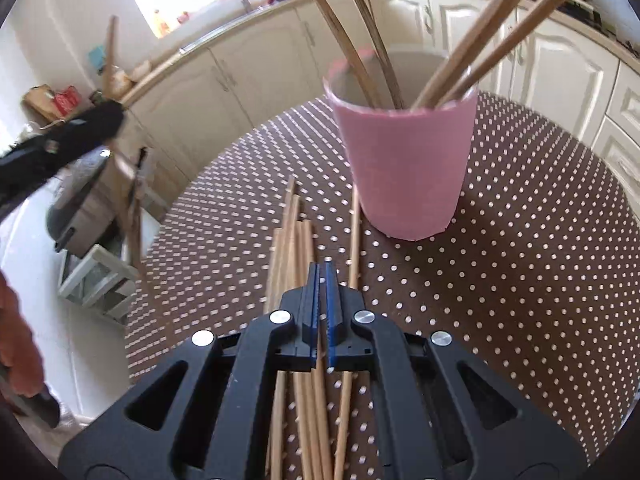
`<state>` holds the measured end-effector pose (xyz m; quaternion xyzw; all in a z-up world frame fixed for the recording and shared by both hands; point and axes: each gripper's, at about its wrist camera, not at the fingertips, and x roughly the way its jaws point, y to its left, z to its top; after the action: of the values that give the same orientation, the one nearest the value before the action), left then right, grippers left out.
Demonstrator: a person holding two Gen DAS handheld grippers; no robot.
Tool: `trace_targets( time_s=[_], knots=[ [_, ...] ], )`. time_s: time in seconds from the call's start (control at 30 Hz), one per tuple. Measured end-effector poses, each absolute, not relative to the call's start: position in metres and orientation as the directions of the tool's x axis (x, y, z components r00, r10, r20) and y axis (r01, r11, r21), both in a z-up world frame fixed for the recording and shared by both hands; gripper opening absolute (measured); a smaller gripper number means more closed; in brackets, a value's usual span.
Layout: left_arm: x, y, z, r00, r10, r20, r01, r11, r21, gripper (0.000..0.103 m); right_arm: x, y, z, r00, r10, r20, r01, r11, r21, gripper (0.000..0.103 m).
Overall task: Organize utensils
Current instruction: 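Lift the held chopsticks with both grippers toward the pink cup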
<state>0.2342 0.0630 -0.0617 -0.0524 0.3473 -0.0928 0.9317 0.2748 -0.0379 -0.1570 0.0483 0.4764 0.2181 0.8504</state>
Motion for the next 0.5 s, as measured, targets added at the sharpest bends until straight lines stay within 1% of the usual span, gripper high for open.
trace_targets(
  time_s=[0.2, 0.5],
  knots=[
    [0.251, 0.071, -0.078, 0.720, -0.225, -0.656, 0.138, 0.974, -0.182, 0.006, 0.293, -0.026, -0.178, 0.433, 0.316, -0.844, -0.311, 0.931, 0.189, 0.004],
    [0.263, 0.064, -0.095, 0.695, -0.239, -0.678, 0.151, 0.971, -0.187, 0.006, 0.307, -0.008, -0.179, 0.402, 0.280, -0.872, -0.332, 0.932, 0.145, 0.005]
  ],
)
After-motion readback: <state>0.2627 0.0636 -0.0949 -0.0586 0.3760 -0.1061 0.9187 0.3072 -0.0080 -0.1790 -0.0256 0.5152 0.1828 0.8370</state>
